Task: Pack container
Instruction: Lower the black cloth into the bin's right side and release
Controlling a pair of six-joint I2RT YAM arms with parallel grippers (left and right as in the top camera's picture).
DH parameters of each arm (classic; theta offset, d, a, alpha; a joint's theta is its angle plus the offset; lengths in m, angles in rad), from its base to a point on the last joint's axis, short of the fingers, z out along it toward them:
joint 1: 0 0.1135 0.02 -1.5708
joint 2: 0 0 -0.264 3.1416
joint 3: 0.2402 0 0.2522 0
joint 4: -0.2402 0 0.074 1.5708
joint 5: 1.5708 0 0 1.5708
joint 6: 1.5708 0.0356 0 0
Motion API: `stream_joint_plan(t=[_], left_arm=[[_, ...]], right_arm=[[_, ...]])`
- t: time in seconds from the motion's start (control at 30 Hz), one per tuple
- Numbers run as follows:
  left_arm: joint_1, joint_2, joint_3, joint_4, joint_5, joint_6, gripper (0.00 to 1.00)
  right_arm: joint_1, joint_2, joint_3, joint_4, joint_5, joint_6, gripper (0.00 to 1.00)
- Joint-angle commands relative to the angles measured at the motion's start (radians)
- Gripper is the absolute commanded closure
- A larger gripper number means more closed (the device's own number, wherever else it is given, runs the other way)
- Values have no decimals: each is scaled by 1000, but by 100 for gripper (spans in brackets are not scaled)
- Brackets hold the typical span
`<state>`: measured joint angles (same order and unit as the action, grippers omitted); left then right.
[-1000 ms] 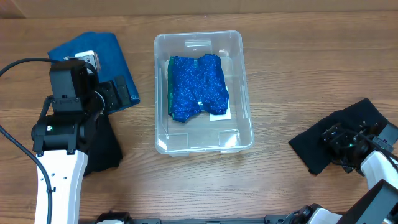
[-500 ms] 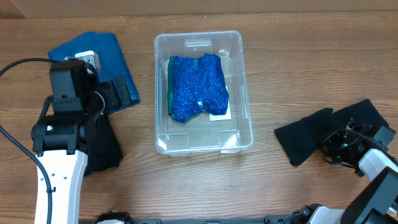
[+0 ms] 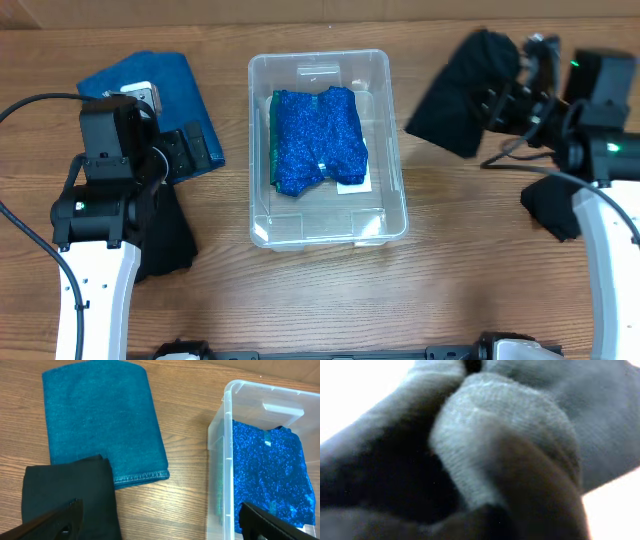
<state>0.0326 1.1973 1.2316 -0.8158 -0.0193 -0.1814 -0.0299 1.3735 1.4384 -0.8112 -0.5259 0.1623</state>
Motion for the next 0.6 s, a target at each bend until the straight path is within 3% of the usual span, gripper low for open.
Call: stream_joint_plan(t=[0.0, 0.13, 0.4, 0.57], left_arm=[[-7, 7, 22, 2, -9, -26, 0], [-7, 7, 22, 2, -6, -27, 0], [-7, 7, 22, 0, -6, -29, 0], [-7, 7, 22, 0, -6, -29, 0]], right_arm=[[134, 40, 80, 5, 40, -64, 96], [249, 191, 121, 16, 92, -142, 96], [298, 485, 210, 50, 171, -198, 96], [325, 542, 210, 77, 148, -217, 96]])
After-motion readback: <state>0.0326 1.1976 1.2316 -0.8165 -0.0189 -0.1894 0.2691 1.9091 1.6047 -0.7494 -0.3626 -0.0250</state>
